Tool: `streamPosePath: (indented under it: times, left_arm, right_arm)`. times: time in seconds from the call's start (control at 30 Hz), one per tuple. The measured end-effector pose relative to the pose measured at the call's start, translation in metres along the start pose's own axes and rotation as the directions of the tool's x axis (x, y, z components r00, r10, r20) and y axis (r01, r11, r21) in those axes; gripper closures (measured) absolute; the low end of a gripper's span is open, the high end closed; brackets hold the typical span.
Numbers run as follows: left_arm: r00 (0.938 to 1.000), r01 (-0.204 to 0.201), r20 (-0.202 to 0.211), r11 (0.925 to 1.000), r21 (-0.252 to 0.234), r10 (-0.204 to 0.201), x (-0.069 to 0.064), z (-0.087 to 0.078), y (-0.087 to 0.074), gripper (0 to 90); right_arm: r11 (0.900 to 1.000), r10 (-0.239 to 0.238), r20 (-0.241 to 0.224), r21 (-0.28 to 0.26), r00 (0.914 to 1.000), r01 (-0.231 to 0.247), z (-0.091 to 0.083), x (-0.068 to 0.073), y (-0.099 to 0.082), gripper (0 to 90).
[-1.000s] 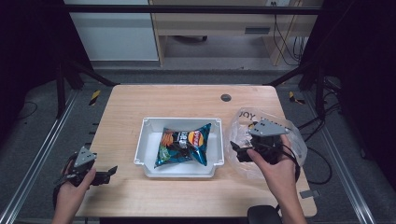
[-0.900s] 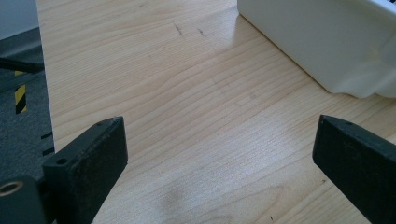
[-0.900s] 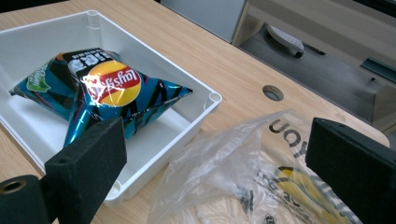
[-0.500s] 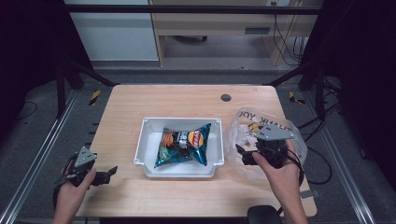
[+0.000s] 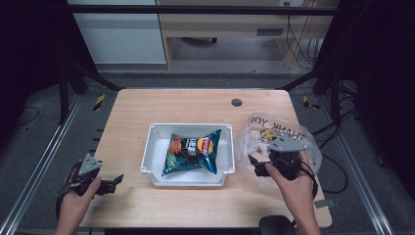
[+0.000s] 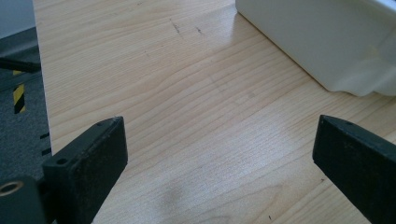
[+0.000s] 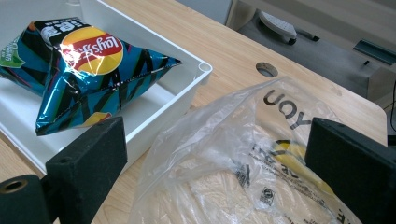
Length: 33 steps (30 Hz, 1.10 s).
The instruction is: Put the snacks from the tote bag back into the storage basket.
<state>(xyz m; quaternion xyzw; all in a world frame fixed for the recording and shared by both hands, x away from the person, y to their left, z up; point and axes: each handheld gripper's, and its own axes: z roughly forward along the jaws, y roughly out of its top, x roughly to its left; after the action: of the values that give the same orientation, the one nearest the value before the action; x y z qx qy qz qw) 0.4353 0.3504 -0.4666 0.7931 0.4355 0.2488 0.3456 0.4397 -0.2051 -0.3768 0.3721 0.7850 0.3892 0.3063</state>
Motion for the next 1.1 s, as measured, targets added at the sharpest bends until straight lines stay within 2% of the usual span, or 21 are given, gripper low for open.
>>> streamPosePath:
  times: [0.73,1.1]
  left_arm:
    - [1.0000,-0.006,0.003,0.9999,0.009,0.006,-0.001,0.001,0.000,2.8]
    - [0.9999,-0.009,0.007,0.9999,0.012,0.009,-0.002,0.001,0.000,2.8]
  right_arm:
    - [0.9979,0.035,0.014,0.053,0.9993,-0.036,0.021,-0.006,-0.033,6.8]
    - [0.9947,0.021,0.031,0.100,0.9993,-0.024,0.032,-0.008,-0.046,6.9]
